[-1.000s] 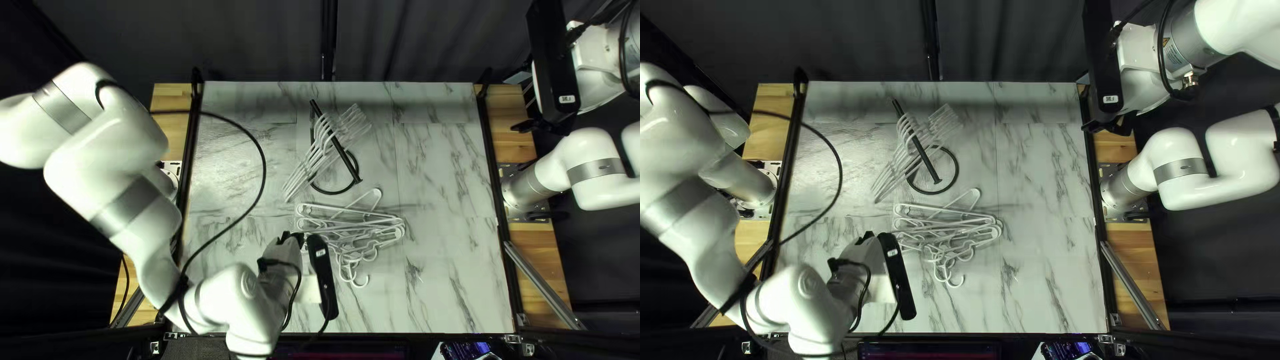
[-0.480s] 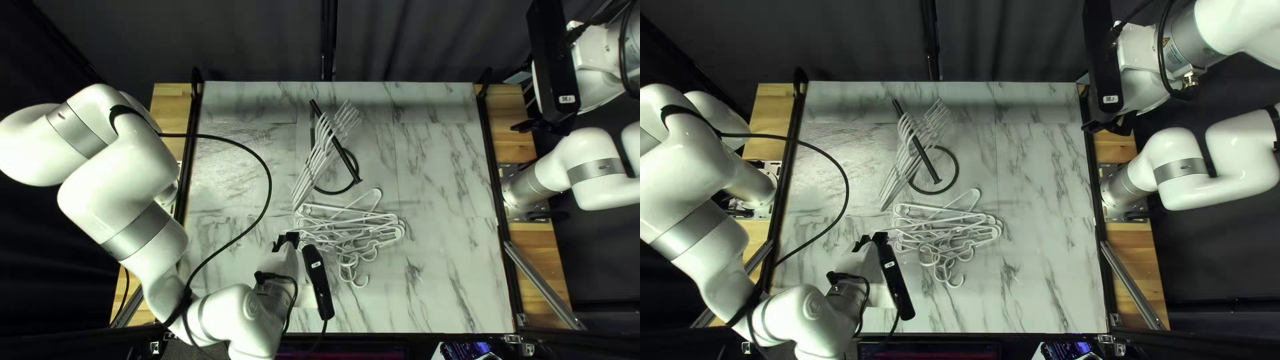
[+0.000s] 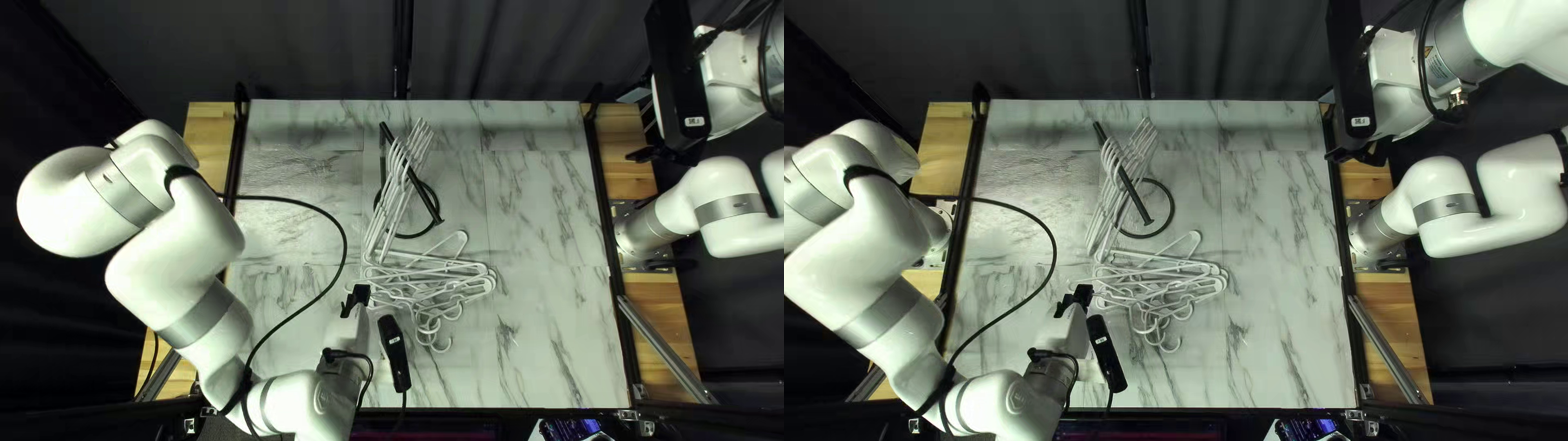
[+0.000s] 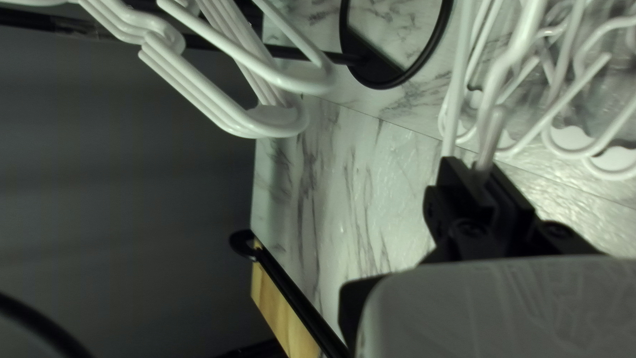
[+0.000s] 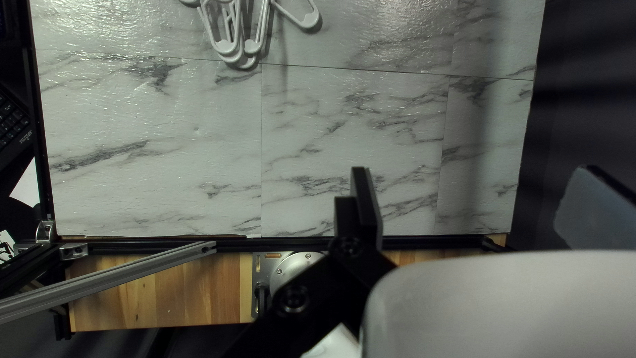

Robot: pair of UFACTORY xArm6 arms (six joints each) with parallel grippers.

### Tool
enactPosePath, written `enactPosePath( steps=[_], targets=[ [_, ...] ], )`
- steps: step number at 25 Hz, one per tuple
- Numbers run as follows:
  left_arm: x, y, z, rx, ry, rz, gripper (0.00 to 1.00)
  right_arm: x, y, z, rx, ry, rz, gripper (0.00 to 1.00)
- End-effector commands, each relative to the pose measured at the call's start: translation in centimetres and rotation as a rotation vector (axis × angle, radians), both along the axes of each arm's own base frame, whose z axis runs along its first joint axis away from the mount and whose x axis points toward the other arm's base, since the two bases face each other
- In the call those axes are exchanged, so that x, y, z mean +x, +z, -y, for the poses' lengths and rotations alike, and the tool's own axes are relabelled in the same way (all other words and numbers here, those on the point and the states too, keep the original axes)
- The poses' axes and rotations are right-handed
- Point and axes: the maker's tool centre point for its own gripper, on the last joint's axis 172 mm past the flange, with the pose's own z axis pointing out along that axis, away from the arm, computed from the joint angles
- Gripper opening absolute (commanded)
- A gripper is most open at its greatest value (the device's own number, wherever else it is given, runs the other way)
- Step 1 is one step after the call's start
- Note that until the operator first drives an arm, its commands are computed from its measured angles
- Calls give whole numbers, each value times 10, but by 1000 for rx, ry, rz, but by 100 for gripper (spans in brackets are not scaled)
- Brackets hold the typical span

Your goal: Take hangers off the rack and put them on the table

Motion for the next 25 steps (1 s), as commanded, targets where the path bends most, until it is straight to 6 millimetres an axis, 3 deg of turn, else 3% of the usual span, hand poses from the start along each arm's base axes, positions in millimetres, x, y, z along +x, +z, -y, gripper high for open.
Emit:
enactPosePath(
  steps=[1, 6, 13, 25],
  targets=[
    [3, -12, -9, 54, -18, -16, 0, 0, 0, 0, 0, 0, 0, 100],
    [3, -20, -16, 177, 30, -54, 0, 0, 0, 0, 0, 0, 0, 100],
    [3, -20, -16, 177, 30, -54, 0, 0, 0, 0, 0, 0, 0, 100],
    [10, -37, -23, 200, -2, -98, 0, 0, 0, 0, 0, 0, 0, 100]
  ],
)
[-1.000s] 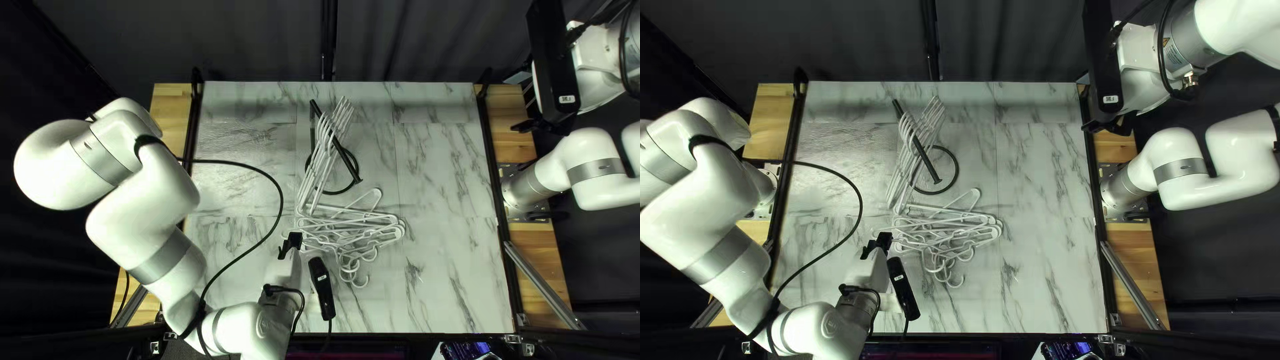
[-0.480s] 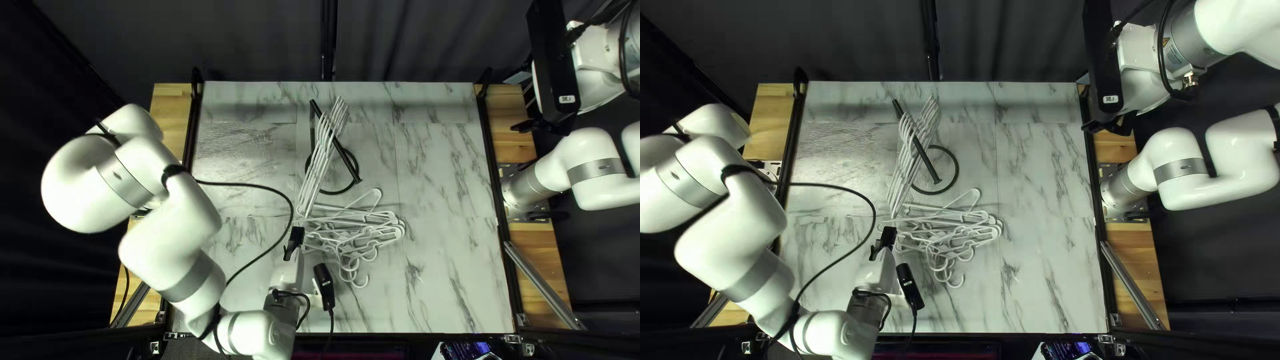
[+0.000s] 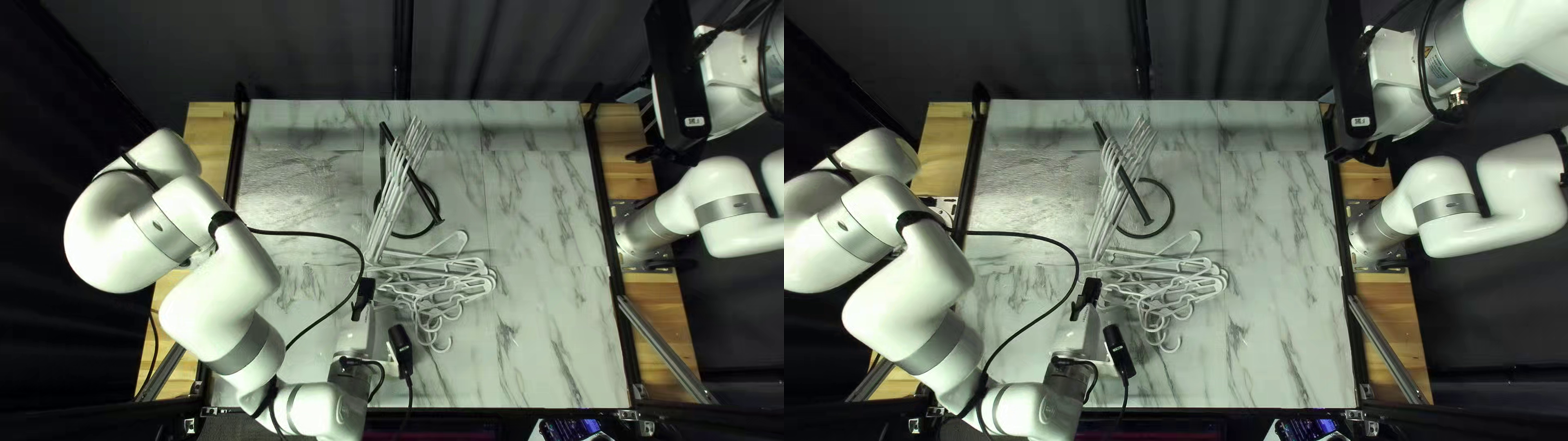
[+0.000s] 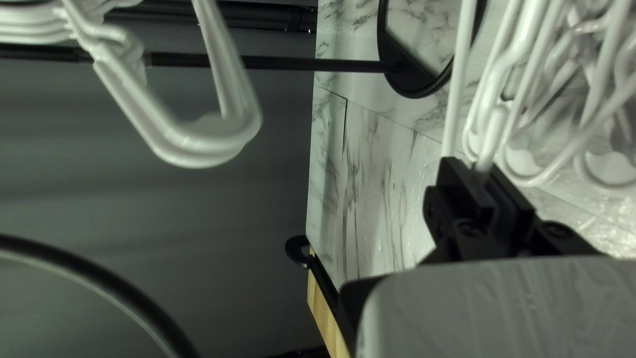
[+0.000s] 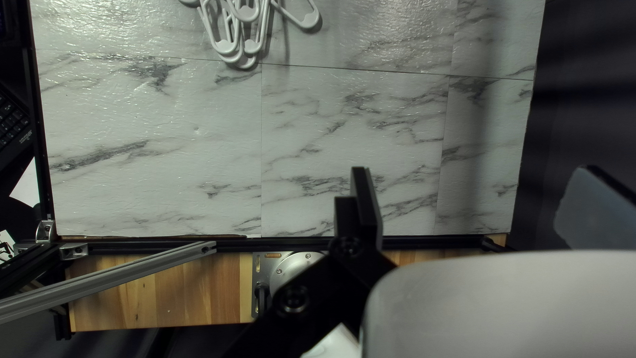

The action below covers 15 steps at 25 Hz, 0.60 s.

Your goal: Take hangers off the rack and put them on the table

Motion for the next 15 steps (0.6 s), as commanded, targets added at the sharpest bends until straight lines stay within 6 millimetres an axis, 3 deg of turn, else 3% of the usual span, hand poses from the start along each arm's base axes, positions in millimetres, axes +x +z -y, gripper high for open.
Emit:
enactPosePath(
  steps=[1, 11, 12, 14, 15],
  targets=[
    [0, -3, -5, 8, -8, -19, 0, 0, 0, 0, 0, 0, 0, 100],
    [4, -17, -8, -24, -39, -55, 2, 0, 0, 0, 0, 0, 0, 100],
    [5, -19, -9, -31, -45, -61, 11, 0, 0, 0, 0, 0, 0, 100],
    [6, -18, -8, -50, -54, -71, 64, 0, 0, 0, 0, 0, 0, 100],
    [6, -17, -8, -61, -55, -72, 100, 0, 0, 0, 0, 0, 0, 100]
  ],
)
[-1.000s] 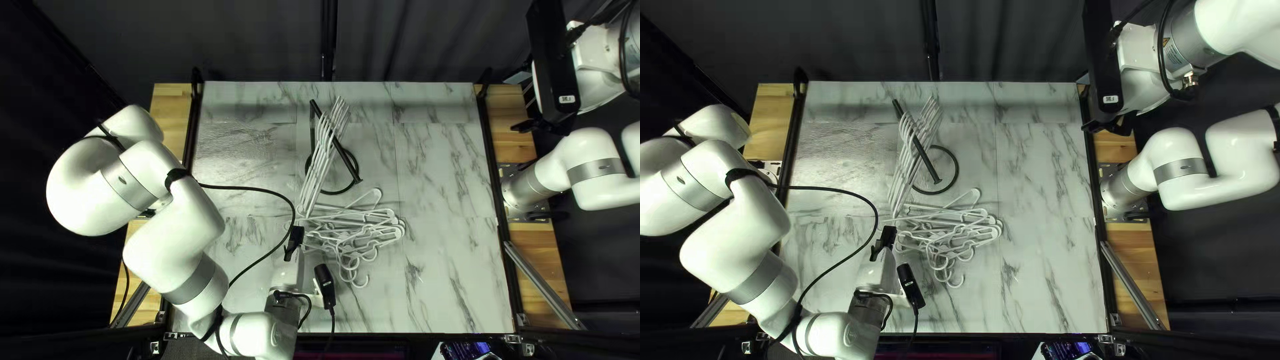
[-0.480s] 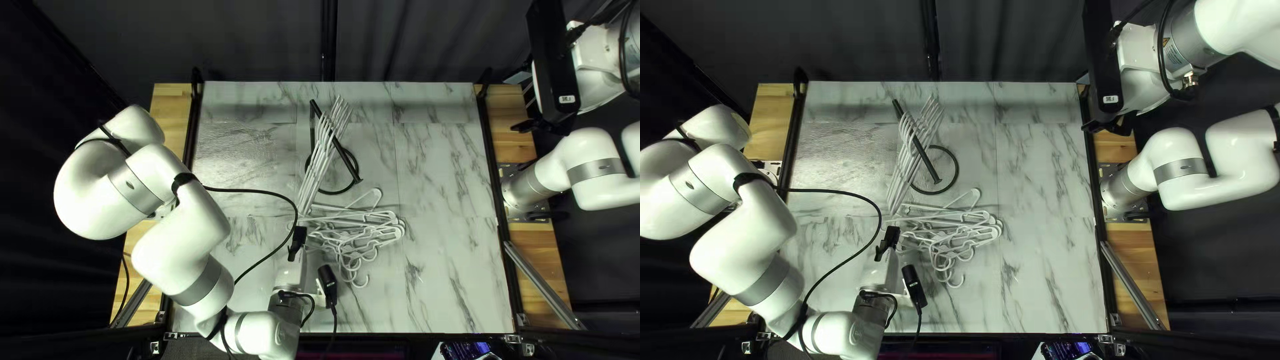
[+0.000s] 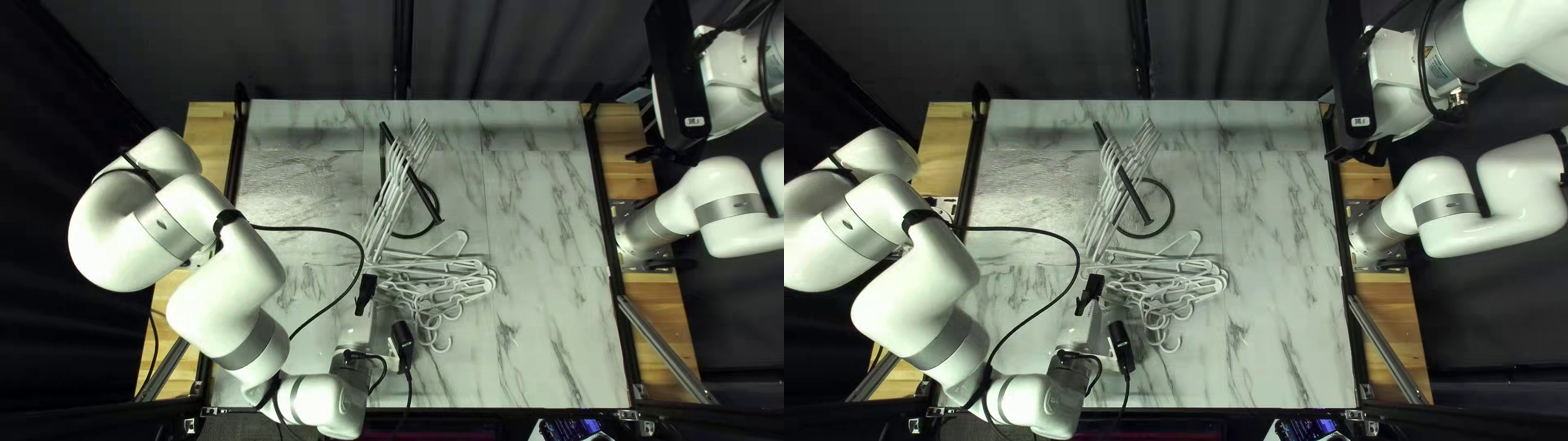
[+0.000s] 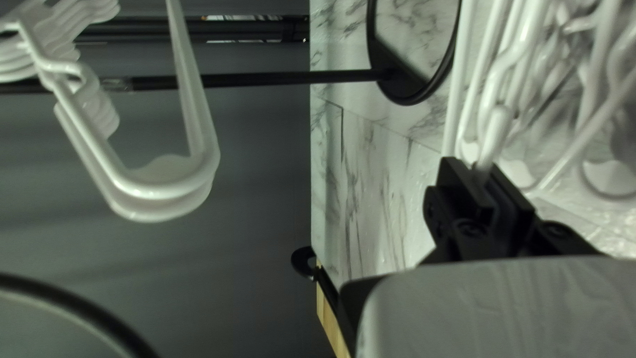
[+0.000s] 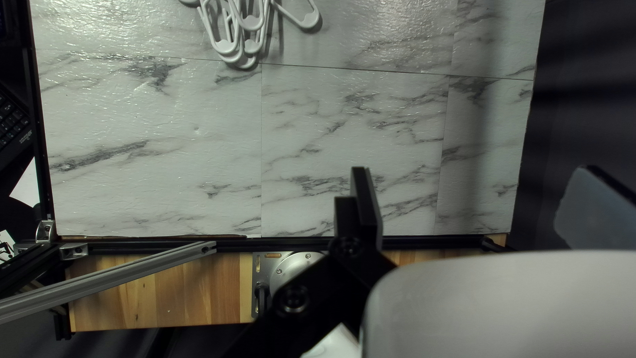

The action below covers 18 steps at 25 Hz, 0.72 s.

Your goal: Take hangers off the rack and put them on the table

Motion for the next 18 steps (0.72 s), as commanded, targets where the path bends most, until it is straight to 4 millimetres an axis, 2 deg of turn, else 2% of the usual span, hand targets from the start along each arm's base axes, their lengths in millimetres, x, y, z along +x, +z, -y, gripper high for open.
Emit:
enactPosePath(
  steps=[1, 10, 18],
  targets=[
    [2, 2, 1, -40, -12, -14, 100, 0, 0, 0, 0, 0, 0, 100],
    [7, 14, 12, -174, -33, -32, 100, 0, 0, 0, 0, 0, 0, 100],
    [5, 50, 46, -350, -50, 54, 100, 0, 0, 0, 0, 0, 0, 100]
  ],
)
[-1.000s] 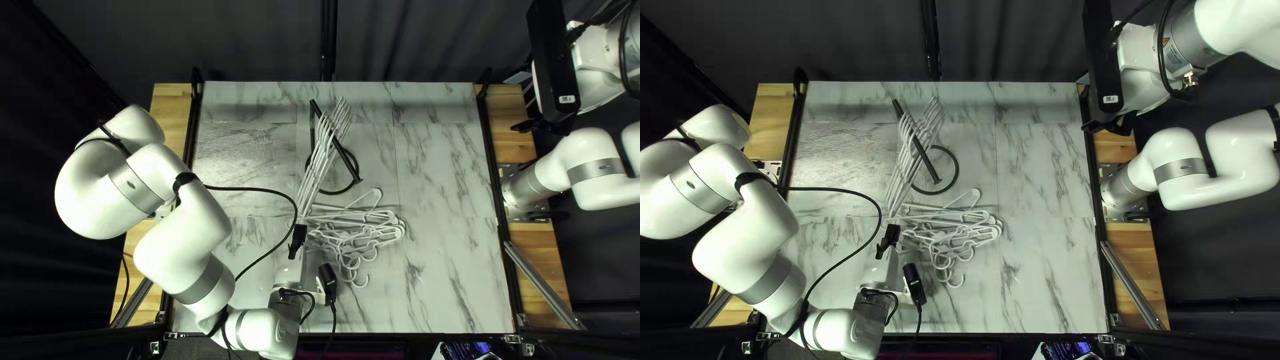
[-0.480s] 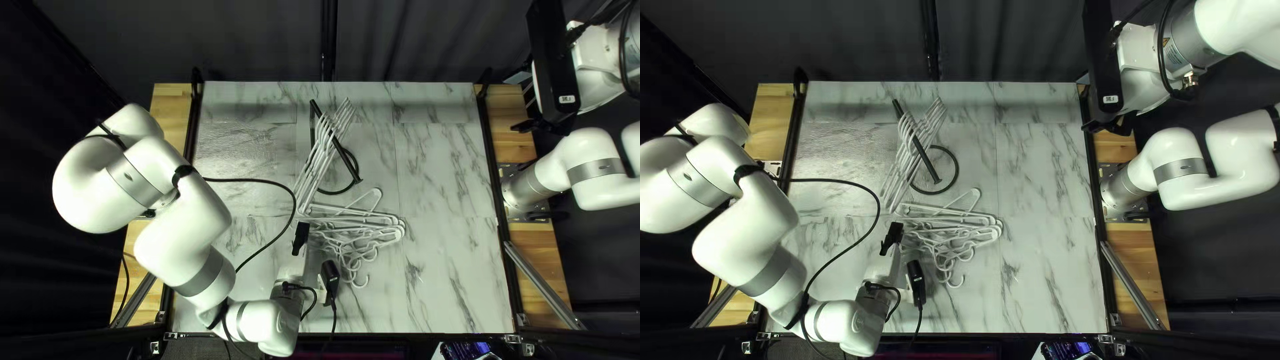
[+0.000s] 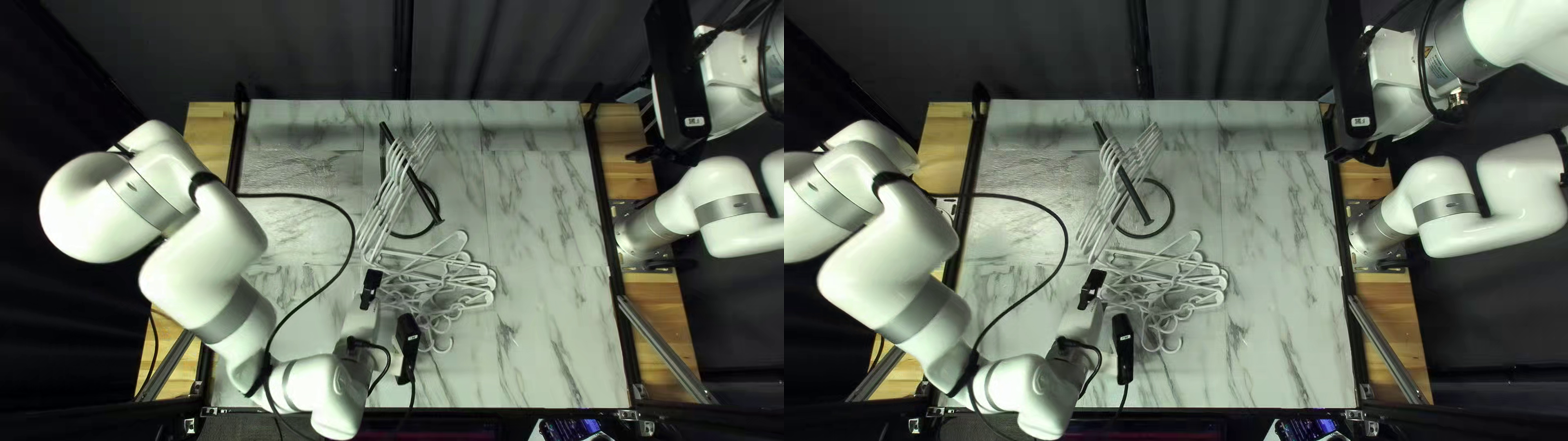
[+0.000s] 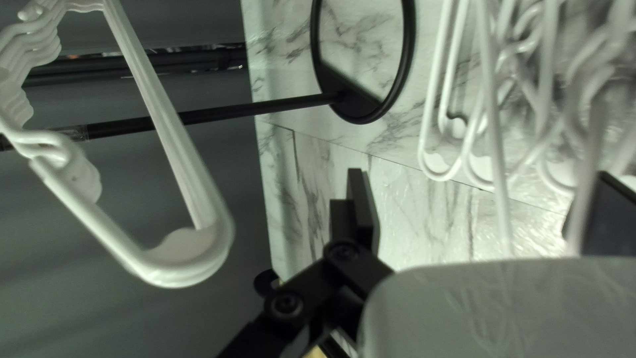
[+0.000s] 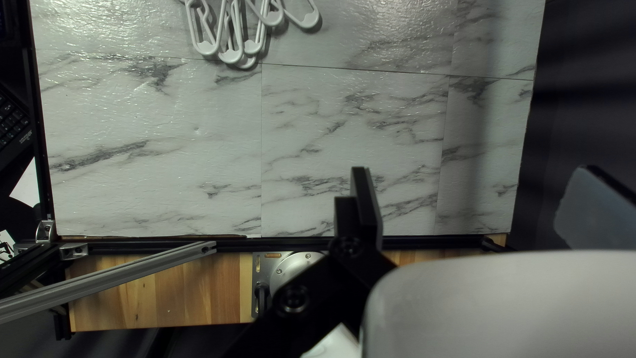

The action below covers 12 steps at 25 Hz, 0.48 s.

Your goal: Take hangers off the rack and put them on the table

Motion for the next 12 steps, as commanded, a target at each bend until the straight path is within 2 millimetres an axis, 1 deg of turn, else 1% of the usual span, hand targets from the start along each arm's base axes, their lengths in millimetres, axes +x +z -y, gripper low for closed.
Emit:
enactPosePath(
  steps=[1, 5, 6, 8, 9, 10, 11, 12],
  targets=[
    [-5, 18, 23, -101, 5, 57, 100, 0, 0, 0, 0, 0, 0, 100],
    [-8, 27, 33, -150, 4, 91, 100, 0, 0, 0, 0, 0, 0, 100],
    [-10, 34, 39, -170, 7, 108, 100, 0, 0, 0, 0, 0, 0, 100],
    [-17, 52, 53, -201, 9, 138, 100, 0, 0, 0, 0, 0, 0, 100],
    [-22, 65, 59, -211, 10, 152, 100, 0, 0, 0, 0, 0, 0, 100],
    [-25, 72, 62, -214, 9, 160, 100, 0, 0, 0, 0, 0, 0, 100],
    [-31, 88, 66, -210, 8, 170, 100, 0, 0, 0, 0, 0, 0, 100],
    [-35, 97, 66, -207, 6, 175, 100, 0, 0, 0, 0, 0, 0, 100]
  ],
)
